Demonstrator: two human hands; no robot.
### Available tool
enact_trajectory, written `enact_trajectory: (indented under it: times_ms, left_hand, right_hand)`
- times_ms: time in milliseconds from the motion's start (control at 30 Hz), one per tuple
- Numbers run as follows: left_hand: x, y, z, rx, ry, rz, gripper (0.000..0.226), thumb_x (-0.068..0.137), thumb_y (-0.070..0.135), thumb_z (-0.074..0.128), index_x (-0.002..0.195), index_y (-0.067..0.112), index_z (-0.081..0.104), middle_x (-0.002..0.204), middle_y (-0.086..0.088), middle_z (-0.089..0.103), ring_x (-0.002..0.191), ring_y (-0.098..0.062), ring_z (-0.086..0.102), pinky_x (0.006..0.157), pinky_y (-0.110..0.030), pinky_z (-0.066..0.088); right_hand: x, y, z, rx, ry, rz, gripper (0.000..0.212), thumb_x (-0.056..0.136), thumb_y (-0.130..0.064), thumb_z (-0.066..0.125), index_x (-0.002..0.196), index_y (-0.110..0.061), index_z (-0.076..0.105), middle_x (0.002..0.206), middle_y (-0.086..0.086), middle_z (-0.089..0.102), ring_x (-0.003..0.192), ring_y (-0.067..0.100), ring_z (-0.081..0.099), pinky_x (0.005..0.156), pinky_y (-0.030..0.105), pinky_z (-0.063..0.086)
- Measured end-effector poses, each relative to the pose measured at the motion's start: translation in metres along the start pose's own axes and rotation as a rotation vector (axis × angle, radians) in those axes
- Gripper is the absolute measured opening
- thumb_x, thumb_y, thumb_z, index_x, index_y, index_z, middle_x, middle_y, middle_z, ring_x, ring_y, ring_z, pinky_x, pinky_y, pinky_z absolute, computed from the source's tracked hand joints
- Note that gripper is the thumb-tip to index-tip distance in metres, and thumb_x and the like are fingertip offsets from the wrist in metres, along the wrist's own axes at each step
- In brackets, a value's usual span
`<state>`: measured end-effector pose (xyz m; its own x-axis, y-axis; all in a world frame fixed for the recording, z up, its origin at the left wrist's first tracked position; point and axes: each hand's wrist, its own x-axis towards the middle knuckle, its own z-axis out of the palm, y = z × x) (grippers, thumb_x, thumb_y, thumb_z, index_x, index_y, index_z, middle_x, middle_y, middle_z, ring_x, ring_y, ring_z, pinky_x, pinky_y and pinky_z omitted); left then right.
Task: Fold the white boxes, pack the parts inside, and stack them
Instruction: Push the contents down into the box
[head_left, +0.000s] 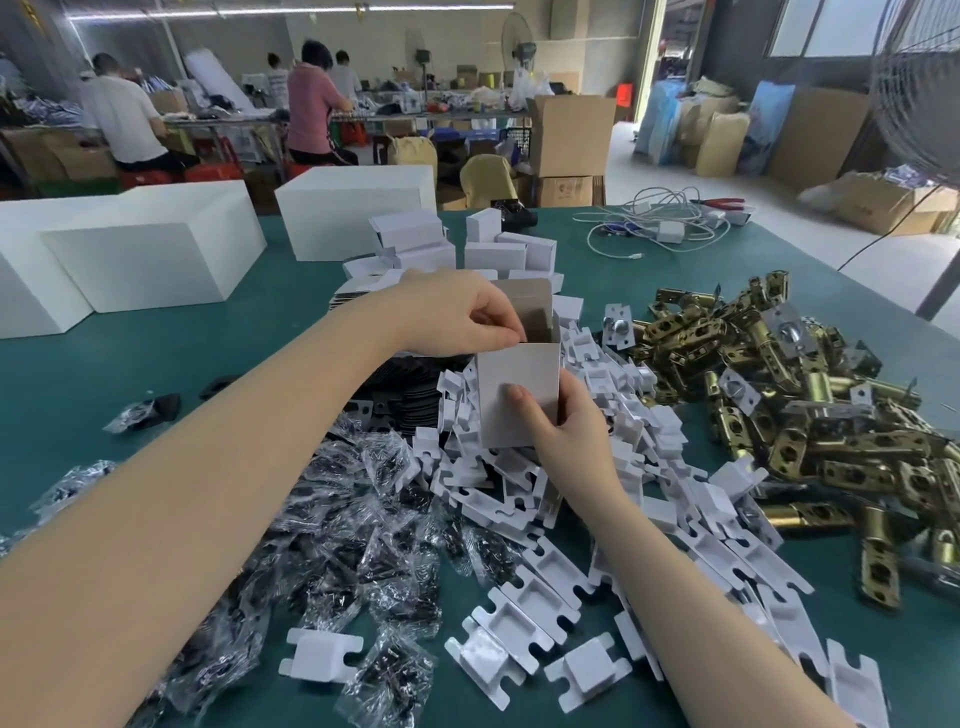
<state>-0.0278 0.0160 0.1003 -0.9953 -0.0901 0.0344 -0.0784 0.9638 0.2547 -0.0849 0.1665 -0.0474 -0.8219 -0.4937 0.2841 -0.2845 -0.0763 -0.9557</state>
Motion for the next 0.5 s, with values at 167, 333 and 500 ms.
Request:
enact_trajectory:
  times_ms: [167, 333, 500]
  left_hand:
    - [-0.006, 0.003, 0.006, 0.123, 0.030, -0.002, 0.021, 0.098, 0.047, 0.045, 0.094, 0.054, 0.064, 0.068, 0.037, 0.059, 0.084, 0.006, 0.051, 0.093, -0.034, 0.028]
    - [-0.033, -0.018, 0.020, -0.332, 0.632, 0.009, 0.012, 0.099, 0.034, 0.055, 0.106, 0.032, 0.064, 0.091, 0.025, 0.059, 0.078, 0.010, 0.056, 0.068, -0.004, 0.043]
    - [-0.065, -0.082, 0.031, -0.057, 0.291, -0.365, 0.015, 0.096, 0.038, 0.057, 0.103, 0.028, 0.067, 0.104, 0.011, 0.066, 0.089, -0.005, 0.058, 0.083, -0.022, 0.045]
  right_hand:
    - [0.001, 0.002, -0.001, -0.021, -0.001, 0.010, 0.023, 0.086, -0.049, 0.069, 0.103, -0.048, 0.053, 0.101, -0.018, 0.064, 0.088, -0.007, 0.061, 0.073, 0.030, 0.059]
    - [0.001, 0.004, -0.003, -0.032, 0.002, 0.003, 0.025, 0.087, -0.050, 0.067, 0.107, -0.044, 0.054, 0.105, -0.011, 0.065, 0.087, -0.004, 0.061, 0.068, 0.022, 0.054]
    - [0.000, 0.006, -0.003, -0.035, 0.003, 0.017, 0.033, 0.088, -0.046, 0.068, 0.116, -0.033, 0.055, 0.103, -0.012, 0.065, 0.085, -0.007, 0.062, 0.061, 0.016, 0.052]
